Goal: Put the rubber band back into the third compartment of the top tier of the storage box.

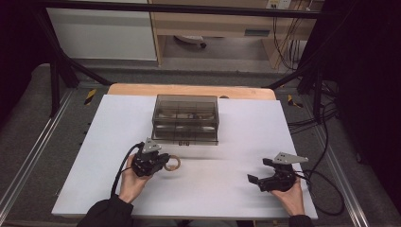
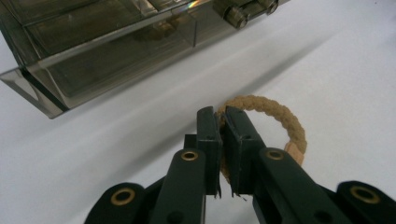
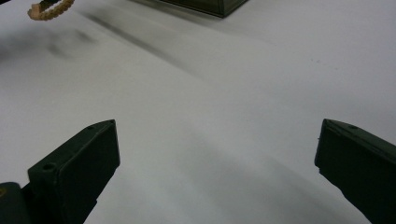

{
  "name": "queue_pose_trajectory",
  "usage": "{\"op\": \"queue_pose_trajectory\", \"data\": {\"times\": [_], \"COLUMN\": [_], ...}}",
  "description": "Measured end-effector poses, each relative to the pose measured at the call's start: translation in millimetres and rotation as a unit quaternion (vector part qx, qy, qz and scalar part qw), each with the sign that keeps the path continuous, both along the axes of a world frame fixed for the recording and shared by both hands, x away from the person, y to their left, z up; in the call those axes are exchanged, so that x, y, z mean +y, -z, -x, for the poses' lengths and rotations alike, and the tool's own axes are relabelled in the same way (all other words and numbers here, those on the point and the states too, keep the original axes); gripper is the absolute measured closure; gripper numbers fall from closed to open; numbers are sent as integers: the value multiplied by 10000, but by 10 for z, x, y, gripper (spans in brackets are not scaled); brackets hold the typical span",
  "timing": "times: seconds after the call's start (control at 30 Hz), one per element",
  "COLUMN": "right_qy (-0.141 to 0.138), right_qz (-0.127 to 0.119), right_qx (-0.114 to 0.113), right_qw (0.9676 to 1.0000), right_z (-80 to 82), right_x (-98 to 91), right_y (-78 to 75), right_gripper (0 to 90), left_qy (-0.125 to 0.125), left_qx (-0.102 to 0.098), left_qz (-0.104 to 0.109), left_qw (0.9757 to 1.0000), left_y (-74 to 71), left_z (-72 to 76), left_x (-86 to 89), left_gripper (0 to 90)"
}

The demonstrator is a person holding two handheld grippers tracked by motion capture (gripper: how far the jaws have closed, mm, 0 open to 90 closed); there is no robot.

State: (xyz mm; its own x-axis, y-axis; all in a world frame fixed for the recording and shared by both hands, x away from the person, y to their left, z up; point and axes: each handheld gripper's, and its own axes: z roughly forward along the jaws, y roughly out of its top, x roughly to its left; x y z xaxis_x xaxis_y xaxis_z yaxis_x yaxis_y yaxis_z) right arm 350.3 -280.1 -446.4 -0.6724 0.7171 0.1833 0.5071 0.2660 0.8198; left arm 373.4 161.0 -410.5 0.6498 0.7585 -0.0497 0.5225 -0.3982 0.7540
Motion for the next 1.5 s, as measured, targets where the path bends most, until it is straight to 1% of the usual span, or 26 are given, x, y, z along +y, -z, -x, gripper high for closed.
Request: {"op": "queue_pose_trajectory", "data": {"times": [0.6,0.63,0.67,0.8,0.87,1.0,1.27,1.43,1.5], "right_qy": [4,-1,-2,3,0,7,12,7,9], "right_qz": [2,4,5,3,5,8,11,10,8], "right_qx": [6,5,17,8,17,17,26,23,27], "right_qw": [10000,10000,10000,10000,10000,10000,10000,10000,10000], "right_z": [2,1,2,1,4,5,7,8,7], "right_x": [1,1,1,1,1,0,0,0,0], "right_y": [0,1,1,1,0,-1,-1,-1,-1], "right_gripper": [6,6,6,7,6,6,6,6,6], "left_qy": [95,140,93,106,54,68,117,130,113], "left_qx": [-80,-123,-83,-98,-129,-159,-176,-215,-221], "left_qz": [82,138,83,155,128,85,103,177,240], "left_qw": [9999,9997,9999,9998,9998,9998,9997,9995,9994], "left_y": [-170,-174,-190,-234,-262,-300,-366,-418,-440], "left_z": [64,59,69,68,68,71,55,29,18], "left_x": [-69,-77,-71,-69,-62,-71,-119,-148,-171], "left_gripper": [847,847,847,847,847,847,847,847,848]}}
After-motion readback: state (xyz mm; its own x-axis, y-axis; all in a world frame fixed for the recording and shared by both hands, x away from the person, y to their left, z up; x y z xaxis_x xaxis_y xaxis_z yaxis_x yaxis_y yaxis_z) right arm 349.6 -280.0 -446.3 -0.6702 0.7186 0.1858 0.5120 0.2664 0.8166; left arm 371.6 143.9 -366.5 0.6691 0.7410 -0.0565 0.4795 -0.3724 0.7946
